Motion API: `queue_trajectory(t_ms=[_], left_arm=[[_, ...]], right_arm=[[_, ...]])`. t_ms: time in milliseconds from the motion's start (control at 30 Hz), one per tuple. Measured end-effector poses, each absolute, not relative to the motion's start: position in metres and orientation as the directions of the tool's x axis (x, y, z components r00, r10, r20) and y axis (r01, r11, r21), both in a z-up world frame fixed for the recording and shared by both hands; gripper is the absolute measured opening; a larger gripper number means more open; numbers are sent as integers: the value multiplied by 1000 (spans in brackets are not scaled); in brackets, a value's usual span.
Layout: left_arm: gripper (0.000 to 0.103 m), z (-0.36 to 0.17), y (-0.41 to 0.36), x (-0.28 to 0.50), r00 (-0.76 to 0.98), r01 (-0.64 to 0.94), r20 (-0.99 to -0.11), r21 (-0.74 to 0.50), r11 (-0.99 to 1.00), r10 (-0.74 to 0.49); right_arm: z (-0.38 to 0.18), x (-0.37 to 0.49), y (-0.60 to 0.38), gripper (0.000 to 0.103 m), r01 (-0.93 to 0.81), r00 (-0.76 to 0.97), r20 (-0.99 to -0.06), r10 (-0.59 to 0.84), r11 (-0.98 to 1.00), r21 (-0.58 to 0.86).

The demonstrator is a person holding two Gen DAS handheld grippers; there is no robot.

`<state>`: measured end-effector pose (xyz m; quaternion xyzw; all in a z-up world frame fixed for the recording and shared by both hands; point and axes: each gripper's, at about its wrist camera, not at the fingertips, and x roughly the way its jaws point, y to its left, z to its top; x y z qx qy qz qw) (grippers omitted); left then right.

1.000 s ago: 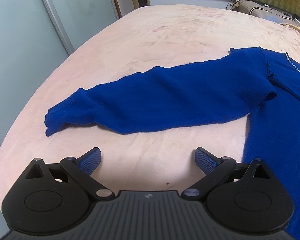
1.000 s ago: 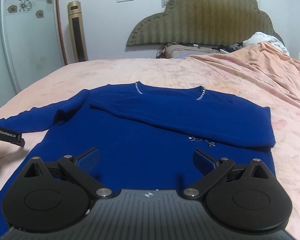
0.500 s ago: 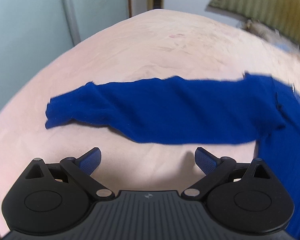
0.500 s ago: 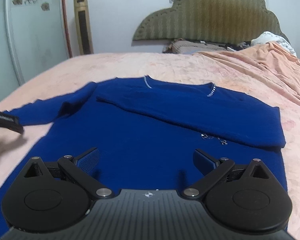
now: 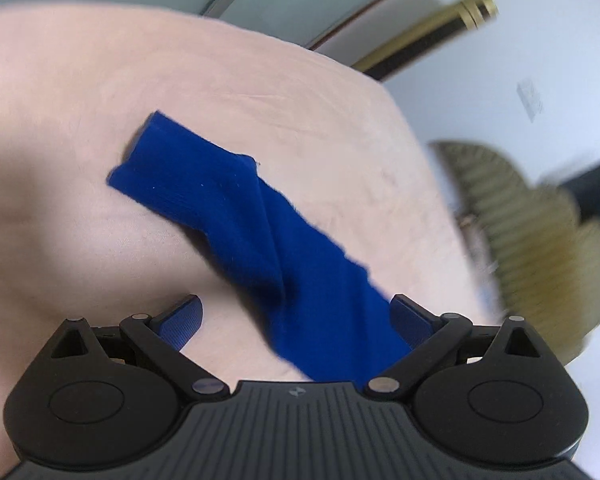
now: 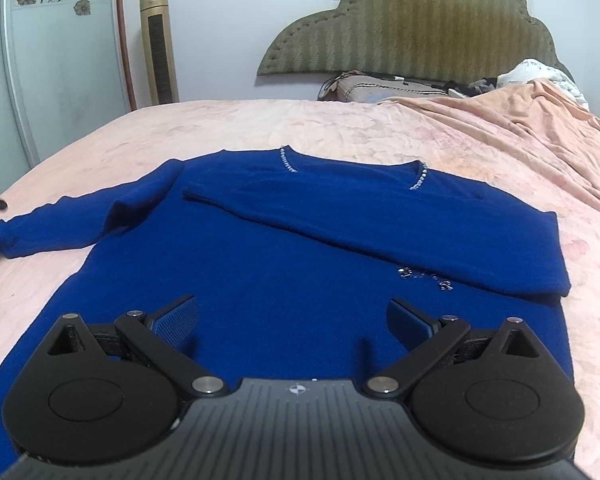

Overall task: Fold small clothes
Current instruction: 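Grasp the other sleeve's cuff with the left gripper, then fold the held sleeve across the sweater body and open the left gripper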

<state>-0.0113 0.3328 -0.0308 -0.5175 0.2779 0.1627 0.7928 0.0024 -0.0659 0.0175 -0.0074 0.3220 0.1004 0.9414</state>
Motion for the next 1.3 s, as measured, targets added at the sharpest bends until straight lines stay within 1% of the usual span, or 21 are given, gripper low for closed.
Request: queue_trajectory(t_ms=[100,200,267,300,333,367,400,433,467,500,533,633,700,767,833,933,1067,1133,1167,1233,1300], left_arm=[[100,-43,349,-11,833,-504,-547,-812,294,-86],[99,-52,361,-12,868,-465,-488,-864,191,-94],[91,-52,365,-14,881,-454,-468,-877,159,-63],[77,-50,367,-15,883,-456,-468,-876,159,-46],[60,-49,369,-14,882,-459,-470,-873,165,-34],[53,-47,370,-13,880,-464,-475,-867,180,-20],[44,-45,370,-11,877,-470,-481,-860,198,-9],[33,-42,370,-9,869,-485,-496,-846,221,8],[26,-40,369,-7,857,-504,-515,-828,244,24],[15,-37,367,-6,846,-522,-533,-811,263,37],[10,-34,364,-4,836,-538,-547,-794,282,54],[4,-24,357,-1,795,-595,-593,-726,345,124],[3,-16,351,-2,775,-624,-606,-683,380,182],[3,2,338,4,749,-652,-602,-594,471,277],[3,29,313,20,739,-653,-556,-451,609,381],[3,65,268,50,778,-582,-468,-285,762,419],[3,102,174,92,881,-351,-358,-57,935,309],[3,109,113,106,931,-169,-321,52,984,177],[3,108,85,109,942,-67,-321,95,993,94],[4,97,28,116,923,162,-374,162,973,-91],[5,73,-18,120,847,360,-480,197,912,-230]], right_arm=[[17,3,-64,102,-199,769,-610,189,979,51],[17,3,-62,102,-203,768,-611,191,978,50],[17,3,-62,102,-205,767,-612,191,978,49],[17,3,-61,102,-206,766,-613,192,977,48],[16,3,-61,102,-207,765,-615,193,977,49],[16,4,-61,102,-208,764,-616,194,977,49],[16,4,-60,102,-209,763,-616,195,977,50],[16,4,-60,102,-210,762,-617,197,976,52],[15,4,-60,102,-212,761,-617,199,976,54],[15,5,-60,102,-213,760,-618,201,975,56],[14,5,-59,102,-215,759,-619,204,975,58],[14,5,-60,102,-220,757,-618,212,973,64],[14,5,-62,102,-220,758,-615,214,973,67],[14,4,-66,102,-216,761,-612,215,974,73],[15,3,-71,102,-208,766,-607,213,975,79],[15,2,-82,102,-187,775,-598,202,978,89],[13,1,-103,103,-140,786,-591,182,983,117],[10,0,-113,103,-118,788,-591,172,985,129],[8,-1,-119,103,-106,790,-591,164,986,132],[5,-3,-131,103,-77,792,-593,144,988,138],[3,-4,-143,103,-43,796,-594,119,989,141]])
